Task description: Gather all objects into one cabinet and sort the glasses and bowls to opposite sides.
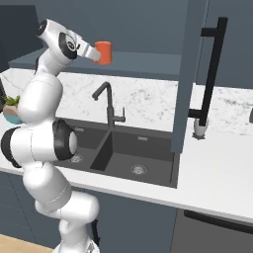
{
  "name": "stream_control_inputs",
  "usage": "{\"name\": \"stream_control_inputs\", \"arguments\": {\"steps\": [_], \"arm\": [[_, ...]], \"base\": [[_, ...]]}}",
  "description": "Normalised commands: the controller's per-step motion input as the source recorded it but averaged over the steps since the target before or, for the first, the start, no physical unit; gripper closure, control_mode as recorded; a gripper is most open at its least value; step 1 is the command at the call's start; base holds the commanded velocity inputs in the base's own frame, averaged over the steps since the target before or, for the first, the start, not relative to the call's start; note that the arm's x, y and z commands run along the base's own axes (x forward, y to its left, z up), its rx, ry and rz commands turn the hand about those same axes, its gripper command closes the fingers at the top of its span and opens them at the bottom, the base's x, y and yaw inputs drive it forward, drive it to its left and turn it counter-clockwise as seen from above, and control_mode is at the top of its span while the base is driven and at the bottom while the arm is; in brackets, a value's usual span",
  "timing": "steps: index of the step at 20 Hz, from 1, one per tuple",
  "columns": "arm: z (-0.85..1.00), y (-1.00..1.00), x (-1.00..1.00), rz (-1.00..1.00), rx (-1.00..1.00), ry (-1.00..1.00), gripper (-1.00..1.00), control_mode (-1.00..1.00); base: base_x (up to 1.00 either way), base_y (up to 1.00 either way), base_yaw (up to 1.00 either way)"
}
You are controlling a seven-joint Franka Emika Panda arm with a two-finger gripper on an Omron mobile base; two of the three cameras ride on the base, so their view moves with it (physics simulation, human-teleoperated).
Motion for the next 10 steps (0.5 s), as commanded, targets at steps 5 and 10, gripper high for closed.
{"name": "stream_control_inputs", "arguments": {"steps": [5,10], "arm": [[0.28,0.0,-0.51,0.21,0.07,0.0,1.0,-1.0],[0.47,0.1,-0.74,0.25,0.0,0.0,1.0,-1.0]], "base": [[0.0,0.0,0.0],[0.0,0.0,0.0]]}}
